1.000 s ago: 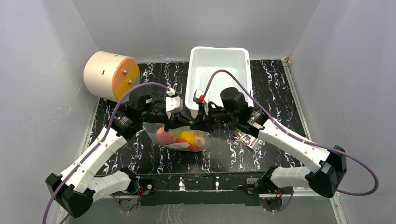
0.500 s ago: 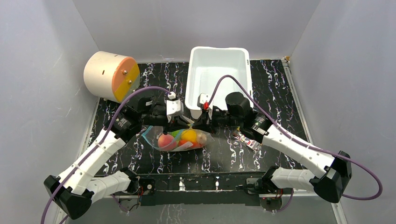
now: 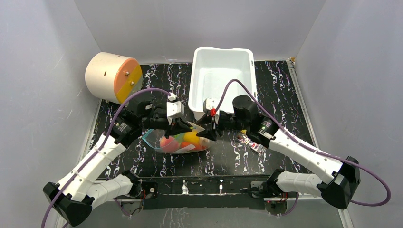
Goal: Place the food in the zip-top bag and seal the zipper
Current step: Zip the zipper food storage bag at the center of the board.
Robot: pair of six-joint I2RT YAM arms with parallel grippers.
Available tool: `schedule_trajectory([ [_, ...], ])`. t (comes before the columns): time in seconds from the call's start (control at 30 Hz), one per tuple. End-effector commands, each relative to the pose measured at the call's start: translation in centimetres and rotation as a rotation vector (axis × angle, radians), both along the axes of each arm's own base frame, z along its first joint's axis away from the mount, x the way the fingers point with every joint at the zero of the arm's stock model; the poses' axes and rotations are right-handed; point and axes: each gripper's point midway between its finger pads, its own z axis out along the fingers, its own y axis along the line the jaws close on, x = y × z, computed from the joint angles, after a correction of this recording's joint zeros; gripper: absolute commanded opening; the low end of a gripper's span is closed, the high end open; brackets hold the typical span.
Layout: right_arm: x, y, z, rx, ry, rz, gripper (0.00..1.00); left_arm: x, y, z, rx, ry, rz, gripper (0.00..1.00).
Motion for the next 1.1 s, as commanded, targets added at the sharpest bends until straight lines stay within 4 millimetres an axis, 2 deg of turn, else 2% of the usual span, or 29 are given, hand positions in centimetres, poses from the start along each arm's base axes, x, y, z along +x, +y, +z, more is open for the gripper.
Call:
schedule_trajectory([
  [0.0,0.1,0.9,3.1,0.095,-0.095,0.039,0.48,-0.6,-0.1,1.0,-0.04,-0.009,-0.028,0.0],
  [0.13,0.1,1.5,3.2,0.107,-0.089,0.055,0.42,-0.7,-0.2,1.3,-0.052,-0.009,-0.025,0.0],
  [0.2,0.1,1.8,3.4,0.12,-0.089,0.06,0.31,-0.7,-0.2,1.4,-0.055,-0.01,-0.024,0.0],
  [0.3,-0.1,1.9,3.8,0.135,-0.099,0.075,0.08,-0.7,-0.1,1.4,-0.057,-0.012,-0.017,0.0],
  [0.37,-0.3,1.9,3.8,0.14,-0.105,0.081,0.0,-0.6,-0.1,1.5,-0.056,-0.012,-0.009,0.01],
  [0.47,-0.4,1.7,3.5,0.139,-0.104,0.08,0.0,-0.4,0.1,1.5,-0.054,-0.01,0.01,0.06],
  [0.57,-0.5,1.4,3.3,0.143,-0.1,0.07,0.0,0.0,0.4,1.4,-0.034,-0.009,0.044,0.22],
  [0.7,-0.6,1.3,3.5,0.154,-0.102,0.066,0.0,0.2,0.6,1.4,-0.018,-0.017,0.056,0.3],
  [0.97,-0.2,1.6,3.7,0.163,-0.1,0.054,0.0,0.2,0.2,1.6,-0.037,-0.014,0.046,0.26],
  [1.0,-0.1,1.7,3.7,0.163,-0.097,0.054,0.0,0.2,0.2,1.6,-0.037,-0.013,0.044,0.24],
  [1.07,-0.1,1.8,3.7,0.163,-0.097,0.054,0.0,0.2,0.2,1.5,-0.035,-0.015,0.042,0.15],
])
